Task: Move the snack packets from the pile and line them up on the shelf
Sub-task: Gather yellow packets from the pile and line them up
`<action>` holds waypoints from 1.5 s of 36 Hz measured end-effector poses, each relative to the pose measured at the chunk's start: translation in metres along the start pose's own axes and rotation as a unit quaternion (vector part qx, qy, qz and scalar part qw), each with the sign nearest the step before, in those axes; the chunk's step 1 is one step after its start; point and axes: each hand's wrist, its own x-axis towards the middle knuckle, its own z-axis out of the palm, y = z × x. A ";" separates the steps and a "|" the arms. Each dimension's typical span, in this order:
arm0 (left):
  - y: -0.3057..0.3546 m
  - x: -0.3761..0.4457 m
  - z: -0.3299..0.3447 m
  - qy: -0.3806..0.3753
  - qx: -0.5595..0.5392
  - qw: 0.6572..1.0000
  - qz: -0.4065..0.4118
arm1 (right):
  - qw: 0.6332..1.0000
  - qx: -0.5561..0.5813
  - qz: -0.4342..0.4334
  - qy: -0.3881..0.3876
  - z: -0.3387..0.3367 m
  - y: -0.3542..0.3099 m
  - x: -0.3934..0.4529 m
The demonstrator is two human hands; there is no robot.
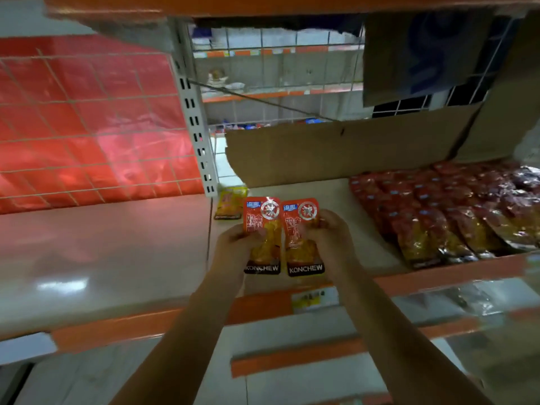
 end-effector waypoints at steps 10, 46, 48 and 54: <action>-0.016 0.025 0.102 0.059 -0.015 0.998 0.011 | 0.957 -0.276 -0.084 -0.010 -0.072 0.013 0.101; -0.030 0.051 0.134 0.132 -0.001 0.991 -0.036 | 0.788 -0.585 -0.029 -0.190 -0.066 0.006 0.151; -0.030 0.053 0.136 0.132 0.006 0.990 -0.041 | 0.801 -0.567 -0.027 -0.190 -0.067 0.004 0.149; -0.027 0.059 0.148 0.138 0.039 0.989 -0.045 | 0.845 -0.502 -0.039 -0.178 -0.077 -0.003 0.149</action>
